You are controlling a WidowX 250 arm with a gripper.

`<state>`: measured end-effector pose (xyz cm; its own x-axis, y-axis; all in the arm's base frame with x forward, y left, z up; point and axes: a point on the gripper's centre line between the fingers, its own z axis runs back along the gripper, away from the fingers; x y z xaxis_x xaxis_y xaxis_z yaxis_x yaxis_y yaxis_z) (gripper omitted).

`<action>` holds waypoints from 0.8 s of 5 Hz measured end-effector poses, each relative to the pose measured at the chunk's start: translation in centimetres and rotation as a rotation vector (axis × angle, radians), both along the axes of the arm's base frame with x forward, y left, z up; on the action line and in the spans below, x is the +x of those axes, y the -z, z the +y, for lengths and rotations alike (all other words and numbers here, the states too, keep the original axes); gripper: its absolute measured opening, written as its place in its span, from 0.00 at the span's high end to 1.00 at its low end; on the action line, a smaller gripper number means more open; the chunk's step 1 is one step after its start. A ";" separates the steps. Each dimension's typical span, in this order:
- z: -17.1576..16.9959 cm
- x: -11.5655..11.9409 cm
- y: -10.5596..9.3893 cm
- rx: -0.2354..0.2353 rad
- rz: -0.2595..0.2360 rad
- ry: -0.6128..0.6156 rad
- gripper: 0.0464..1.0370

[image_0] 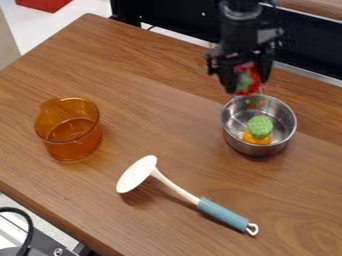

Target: Put the strawberry to the right of the orange cup

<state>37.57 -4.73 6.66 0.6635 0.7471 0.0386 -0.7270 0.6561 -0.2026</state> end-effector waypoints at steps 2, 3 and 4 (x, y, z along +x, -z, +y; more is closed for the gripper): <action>6.2 -3.4 -3.4 0.021 -0.020 -0.005 0.30; 11.4 -6.6 -3.9 0.005 0.030 -0.016 0.30; 14.7 -9.8 -3.6 0.018 0.077 0.018 0.30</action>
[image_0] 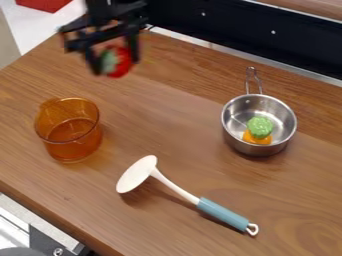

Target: Put the strawberry to the right of the orange cup

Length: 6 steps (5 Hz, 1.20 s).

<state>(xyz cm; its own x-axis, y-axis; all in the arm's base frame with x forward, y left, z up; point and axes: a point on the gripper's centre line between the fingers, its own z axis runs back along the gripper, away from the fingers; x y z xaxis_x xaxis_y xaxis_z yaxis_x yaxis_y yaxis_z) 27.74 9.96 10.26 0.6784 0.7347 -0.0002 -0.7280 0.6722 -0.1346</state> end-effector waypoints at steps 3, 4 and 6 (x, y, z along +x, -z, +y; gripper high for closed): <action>-0.3 -0.9 2.6 0.046 -0.087 0.034 0.30; -1.4 -0.5 3.9 0.076 -0.100 0.038 0.30; -3.7 -1.3 7.4 0.131 -0.123 0.047 0.30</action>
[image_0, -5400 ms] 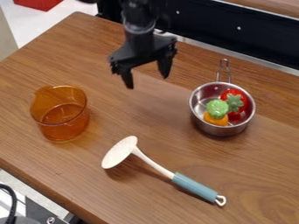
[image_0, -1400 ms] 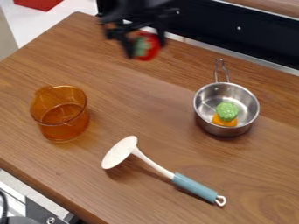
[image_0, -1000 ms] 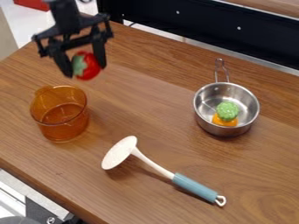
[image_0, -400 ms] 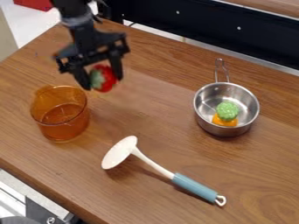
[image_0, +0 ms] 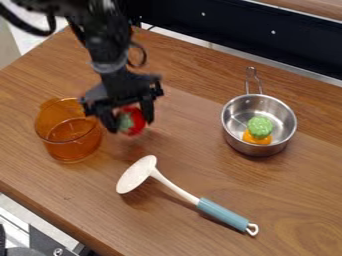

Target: Put the strawberry to the right of the orange cup

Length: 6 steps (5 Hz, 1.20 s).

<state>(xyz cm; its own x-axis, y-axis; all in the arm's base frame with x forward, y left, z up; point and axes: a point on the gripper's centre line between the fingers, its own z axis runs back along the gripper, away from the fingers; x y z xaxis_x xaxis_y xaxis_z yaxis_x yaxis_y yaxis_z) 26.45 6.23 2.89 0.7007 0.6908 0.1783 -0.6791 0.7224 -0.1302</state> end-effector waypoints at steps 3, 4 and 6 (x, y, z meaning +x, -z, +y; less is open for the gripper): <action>-0.7 0.0 1.6 0.003 0.004 -0.043 0.24; -0.8 -0.4 1.6 -0.003 0.029 -0.040 0.04; -0.8 -0.2 -0.9 -0.018 -0.004 -0.045 0.04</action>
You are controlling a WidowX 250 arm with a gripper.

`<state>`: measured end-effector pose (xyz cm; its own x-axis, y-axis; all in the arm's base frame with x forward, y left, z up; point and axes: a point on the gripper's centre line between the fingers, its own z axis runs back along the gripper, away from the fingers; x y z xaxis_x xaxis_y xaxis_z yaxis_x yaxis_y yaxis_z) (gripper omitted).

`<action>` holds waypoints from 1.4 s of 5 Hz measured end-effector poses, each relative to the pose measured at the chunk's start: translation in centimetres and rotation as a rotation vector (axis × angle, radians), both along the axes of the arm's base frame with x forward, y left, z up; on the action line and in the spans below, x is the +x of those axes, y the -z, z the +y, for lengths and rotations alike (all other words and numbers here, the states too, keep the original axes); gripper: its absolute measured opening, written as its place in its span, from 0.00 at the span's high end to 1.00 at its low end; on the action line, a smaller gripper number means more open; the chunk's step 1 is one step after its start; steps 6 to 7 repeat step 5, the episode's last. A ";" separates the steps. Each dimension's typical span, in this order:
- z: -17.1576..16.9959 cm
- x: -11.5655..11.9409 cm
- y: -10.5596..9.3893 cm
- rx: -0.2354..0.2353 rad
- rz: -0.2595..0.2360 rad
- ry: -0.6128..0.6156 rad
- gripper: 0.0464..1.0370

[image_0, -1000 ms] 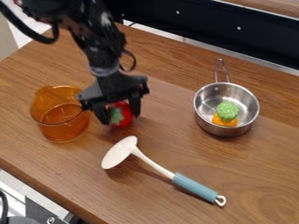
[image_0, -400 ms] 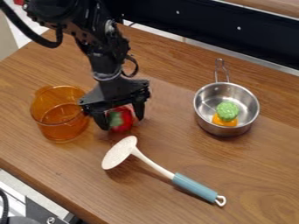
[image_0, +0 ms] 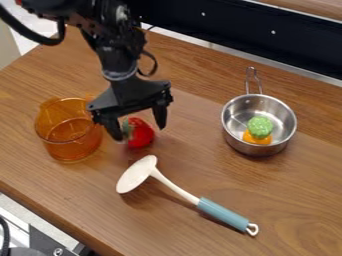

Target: Put the strawberry to the right of the orange cup

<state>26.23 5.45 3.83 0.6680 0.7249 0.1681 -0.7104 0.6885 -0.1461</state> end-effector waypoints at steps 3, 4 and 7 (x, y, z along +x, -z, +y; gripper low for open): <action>2.4 2.3 -5.2 0.026 -0.060 -0.083 0.04; 4.8 4.4 -4.0 0.101 -0.043 -0.122 0.04; 7.0 7.1 -3.2 0.121 -0.063 -0.165 0.04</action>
